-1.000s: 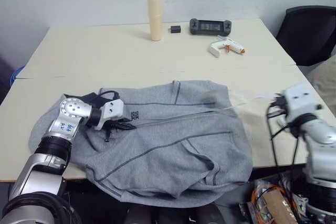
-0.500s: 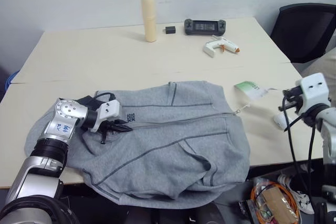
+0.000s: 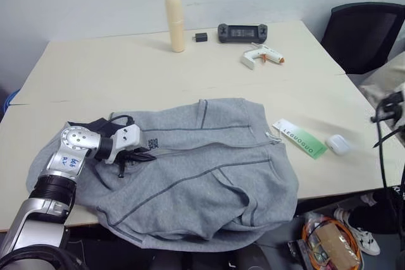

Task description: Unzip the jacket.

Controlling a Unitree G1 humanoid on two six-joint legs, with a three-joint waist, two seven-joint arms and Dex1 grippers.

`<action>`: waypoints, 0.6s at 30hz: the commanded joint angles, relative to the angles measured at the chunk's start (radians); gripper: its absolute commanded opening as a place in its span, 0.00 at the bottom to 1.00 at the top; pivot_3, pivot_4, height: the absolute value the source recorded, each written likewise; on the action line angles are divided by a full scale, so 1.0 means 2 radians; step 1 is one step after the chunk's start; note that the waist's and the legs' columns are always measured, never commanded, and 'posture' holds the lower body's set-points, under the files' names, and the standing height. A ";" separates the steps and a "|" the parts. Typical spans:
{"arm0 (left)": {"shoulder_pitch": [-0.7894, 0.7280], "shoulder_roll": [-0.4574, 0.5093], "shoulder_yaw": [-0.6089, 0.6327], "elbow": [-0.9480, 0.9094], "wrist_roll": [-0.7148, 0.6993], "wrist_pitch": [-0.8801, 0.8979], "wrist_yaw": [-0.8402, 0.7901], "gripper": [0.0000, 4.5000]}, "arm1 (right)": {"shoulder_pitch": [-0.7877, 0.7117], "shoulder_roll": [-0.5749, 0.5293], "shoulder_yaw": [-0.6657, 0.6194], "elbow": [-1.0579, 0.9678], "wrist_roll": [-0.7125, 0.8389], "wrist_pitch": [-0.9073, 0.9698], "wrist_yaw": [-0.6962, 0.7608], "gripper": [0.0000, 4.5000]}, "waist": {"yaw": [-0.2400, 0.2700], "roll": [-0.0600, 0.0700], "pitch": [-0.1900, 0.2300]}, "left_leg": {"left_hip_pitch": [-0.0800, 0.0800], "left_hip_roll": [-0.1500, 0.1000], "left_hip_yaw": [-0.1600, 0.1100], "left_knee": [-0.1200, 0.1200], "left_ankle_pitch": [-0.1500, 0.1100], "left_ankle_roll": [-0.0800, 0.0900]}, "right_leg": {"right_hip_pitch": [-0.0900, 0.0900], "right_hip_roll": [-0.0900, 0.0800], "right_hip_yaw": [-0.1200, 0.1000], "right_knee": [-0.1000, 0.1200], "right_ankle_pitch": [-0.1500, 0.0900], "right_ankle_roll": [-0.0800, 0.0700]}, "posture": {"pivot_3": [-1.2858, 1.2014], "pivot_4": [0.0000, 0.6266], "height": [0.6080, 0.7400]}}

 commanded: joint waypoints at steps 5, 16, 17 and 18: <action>0.006 0.086 0.055 -0.110 -0.109 0.198 -0.107 0.47 | 0.068 -0.075 -0.028 -0.160 0.105 0.082 0.176 0.42 | 0.002 -0.003 0.003 | -0.006 0.000 -0.001 0.000 0.000 0.000 | -0.005 0.000 -0.001 0.000 0.000 0.000 | 0.52 0.24 1.00; 0.069 0.292 0.136 -0.159 -0.214 0.235 -0.162 0.88 | 0.258 -0.169 -0.208 -0.260 0.177 0.159 0.375 0.82 | 0.013 -0.009 0.008 | -0.011 0.000 -0.002 0.003 -0.001 0.001 | -0.008 0.000 -0.002 -0.001 0.000 0.000 | 0.52 0.24 1.00; 0.074 0.300 0.141 -0.154 -0.214 0.228 -0.162 0.88 | 0.272 -0.171 -0.223 -0.258 0.174 0.162 0.385 0.82 | 0.015 -0.009 0.008 | -0.011 0.000 -0.003 0.003 -0.001 0.001 | -0.008 0.000 -0.003 -0.001 0.000 0.000 | 0.52 0.24 1.00; 0.078 0.304 0.144 -0.151 -0.214 0.223 -0.162 0.88 | 0.280 -0.173 -0.231 -0.256 0.173 0.164 0.389 0.82 | 0.015 -0.009 0.008 | -0.011 0.000 -0.003 0.003 -0.001 0.001 | -0.008 -0.001 -0.003 -0.001 0.000 0.000 | 0.52 0.24 1.00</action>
